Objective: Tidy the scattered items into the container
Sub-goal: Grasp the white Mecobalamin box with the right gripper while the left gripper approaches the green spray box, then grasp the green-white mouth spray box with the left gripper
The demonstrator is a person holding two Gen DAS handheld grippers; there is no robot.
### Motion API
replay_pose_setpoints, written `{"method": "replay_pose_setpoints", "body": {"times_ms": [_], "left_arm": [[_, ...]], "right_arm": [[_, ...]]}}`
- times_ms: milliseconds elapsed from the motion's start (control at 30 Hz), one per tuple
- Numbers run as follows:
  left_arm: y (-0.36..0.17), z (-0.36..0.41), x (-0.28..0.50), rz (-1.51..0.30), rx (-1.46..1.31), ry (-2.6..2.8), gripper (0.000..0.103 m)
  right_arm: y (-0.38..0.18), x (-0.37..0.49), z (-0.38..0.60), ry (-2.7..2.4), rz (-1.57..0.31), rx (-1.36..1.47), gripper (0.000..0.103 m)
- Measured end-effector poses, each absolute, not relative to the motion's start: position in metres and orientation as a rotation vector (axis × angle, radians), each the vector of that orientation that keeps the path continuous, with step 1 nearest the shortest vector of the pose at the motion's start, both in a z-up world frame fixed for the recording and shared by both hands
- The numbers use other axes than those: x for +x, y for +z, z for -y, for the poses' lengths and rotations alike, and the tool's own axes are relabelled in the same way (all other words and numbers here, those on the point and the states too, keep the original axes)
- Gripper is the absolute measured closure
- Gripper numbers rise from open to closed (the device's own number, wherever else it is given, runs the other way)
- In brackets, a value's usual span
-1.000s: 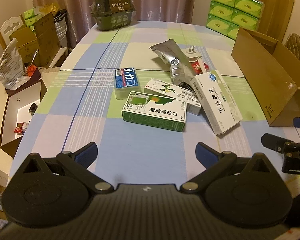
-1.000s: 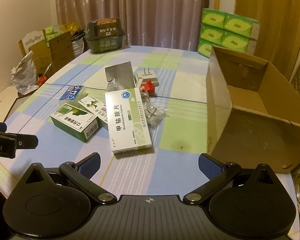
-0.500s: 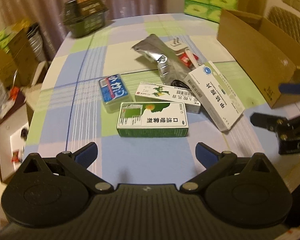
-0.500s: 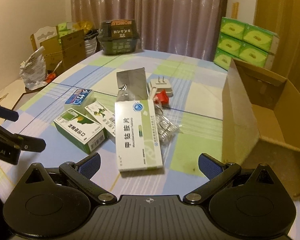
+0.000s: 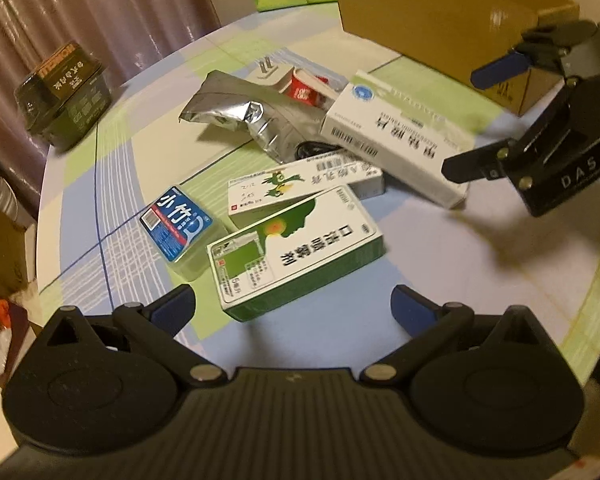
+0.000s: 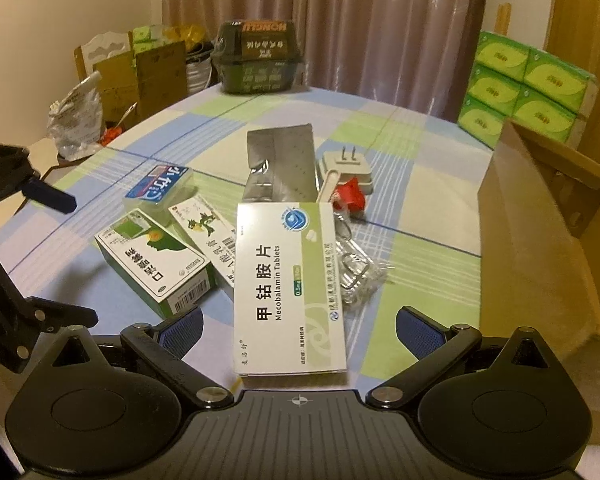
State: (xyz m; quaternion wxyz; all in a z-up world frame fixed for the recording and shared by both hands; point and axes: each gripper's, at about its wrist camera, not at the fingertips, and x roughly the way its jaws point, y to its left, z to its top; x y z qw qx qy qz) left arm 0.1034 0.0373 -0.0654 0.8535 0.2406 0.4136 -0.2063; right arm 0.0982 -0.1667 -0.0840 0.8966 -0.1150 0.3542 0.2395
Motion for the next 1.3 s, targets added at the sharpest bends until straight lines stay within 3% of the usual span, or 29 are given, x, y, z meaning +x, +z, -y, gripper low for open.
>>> {"method": "replay_pose_setpoints", "body": {"times_ms": [200, 367, 567, 833, 933, 1200, 1300], "left_arm": [[-0.073, -0.038, 0.111, -0.82, 0.567, -0.52, 0.001], [-0.08, -0.036, 0.126, -0.781, 0.675, -0.598, 0.001], [-0.089, -0.036, 0.146, -0.762, 0.729, -0.701, 0.001], [-0.101, -0.031, 0.166, -0.825, 0.776, -0.809, 0.002], [-0.099, -0.032, 0.171, -0.872, 0.736, -0.813, 0.01], [-0.088, -0.032, 0.153, -0.987, 0.636, -0.787, 0.016], [-0.082, -0.029, 0.141, -1.038, 0.572, -0.808, 0.025]], "right_arm": [[-0.096, 0.109, 0.16, 0.516, -0.762, -0.26, 0.012], [-0.102, 0.118, 0.159, 0.528, -0.781, -0.27, 0.026], [-0.105, 0.124, 0.155, 0.531, -0.792, -0.283, 0.033], [-0.106, 0.125, 0.154, 0.525, -0.797, -0.284, 0.035], [-0.107, 0.125, 0.158, 0.514, -0.801, -0.272, 0.035], [-0.104, 0.117, 0.173, 0.491, -0.813, -0.234, 0.035], [-0.102, 0.112, 0.18, 0.479, -0.818, -0.216, 0.035]]}}
